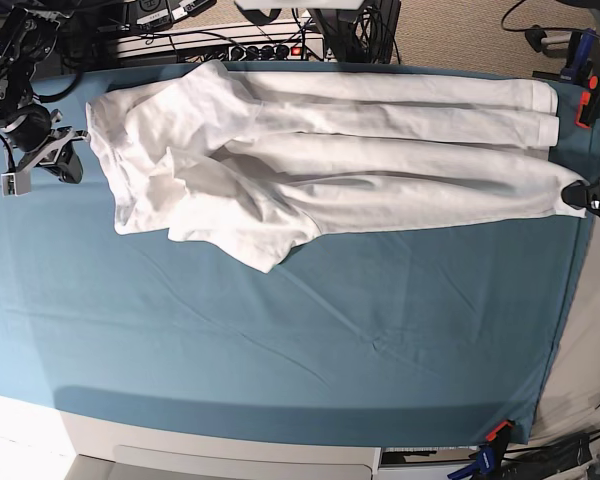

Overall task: Fold the T-shirt properly
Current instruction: 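Grasp the hem and fold it over toward the collar with both grippers, then grasp the bunched sleeve end with the right gripper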

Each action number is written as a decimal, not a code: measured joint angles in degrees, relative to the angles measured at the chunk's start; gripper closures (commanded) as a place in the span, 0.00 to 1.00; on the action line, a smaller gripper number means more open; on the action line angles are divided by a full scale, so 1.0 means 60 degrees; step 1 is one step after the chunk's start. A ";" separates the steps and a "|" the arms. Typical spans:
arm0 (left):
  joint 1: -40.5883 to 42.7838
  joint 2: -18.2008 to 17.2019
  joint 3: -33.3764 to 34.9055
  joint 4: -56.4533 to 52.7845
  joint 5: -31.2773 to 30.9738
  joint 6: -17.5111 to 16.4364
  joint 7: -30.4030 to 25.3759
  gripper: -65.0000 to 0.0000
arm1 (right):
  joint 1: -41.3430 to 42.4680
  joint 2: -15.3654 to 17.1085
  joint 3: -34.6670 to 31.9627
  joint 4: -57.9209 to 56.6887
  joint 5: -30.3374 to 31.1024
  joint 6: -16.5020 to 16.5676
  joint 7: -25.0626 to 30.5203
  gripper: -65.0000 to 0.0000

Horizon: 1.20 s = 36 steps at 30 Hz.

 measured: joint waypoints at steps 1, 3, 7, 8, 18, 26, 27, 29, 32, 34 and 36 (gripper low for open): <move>0.0033 -0.0015 0.0000 0.0000 -0.0011 0.0004 0.0000 1.00 | -0.0007 0.0004 0.0007 0.0000 -0.0004 -0.0007 0.0036 1.00; 0.0076 -0.0033 -0.0004 -0.0004 0.0022 0.0004 0.0007 1.00 | -0.0022 0.0018 0.0011 0.0000 -0.0066 -0.0036 0.0062 1.00; 0.0076 0.0007 -0.0004 0.0000 0.0022 0.0004 0.0004 0.69 | -0.0018 0.0018 0.0011 0.0004 -0.0015 -0.0033 0.0069 0.96; 0.0076 0.0007 -0.0004 0.0000 0.0022 0.0004 0.0011 0.63 | -0.0022 0.0018 0.0011 0.0004 -0.0033 -0.0029 0.0069 0.84; 0.0069 -0.0102 -0.0004 0.0000 0.0011 0.0004 0.0004 0.56 | -0.0022 -0.0342 0.0025 0.0437 0.2076 -0.0109 -0.0871 0.64; 0.0073 -0.0146 0.0000 0.0066 0.0007 0.0000 0.0004 0.56 | -0.0284 -0.2036 -0.0266 0.2546 0.3180 -0.0033 -0.1792 0.64; 0.0073 -0.0142 -0.0004 0.0066 0.0004 0.0000 0.0004 0.56 | -0.0372 -0.2186 -0.0419 0.2626 0.3002 -0.0033 -0.1719 0.64; 0.0073 -0.0146 -0.0004 0.0066 0.0018 0.0004 0.0004 0.56 | -0.0477 -0.2422 -0.0787 0.2605 0.2677 -0.0033 -0.1712 0.64; 0.0073 -0.0142 0.0000 0.0120 0.0018 0.0004 0.0004 0.56 | -0.0492 -0.2594 -0.1450 0.2426 0.2273 -0.0033 -0.1421 0.64; 0.0073 -0.0142 0.0000 0.0175 0.0015 0.0000 0.0004 0.56 | -0.0495 -0.2677 -0.1982 0.2317 0.1789 -0.0058 -0.1053 0.64; 0.0073 -0.0142 0.0000 0.0211 0.0018 0.0004 0.0004 0.56 | -0.0470 -0.2779 -0.2386 0.2313 0.1322 -0.0069 -0.0874 0.64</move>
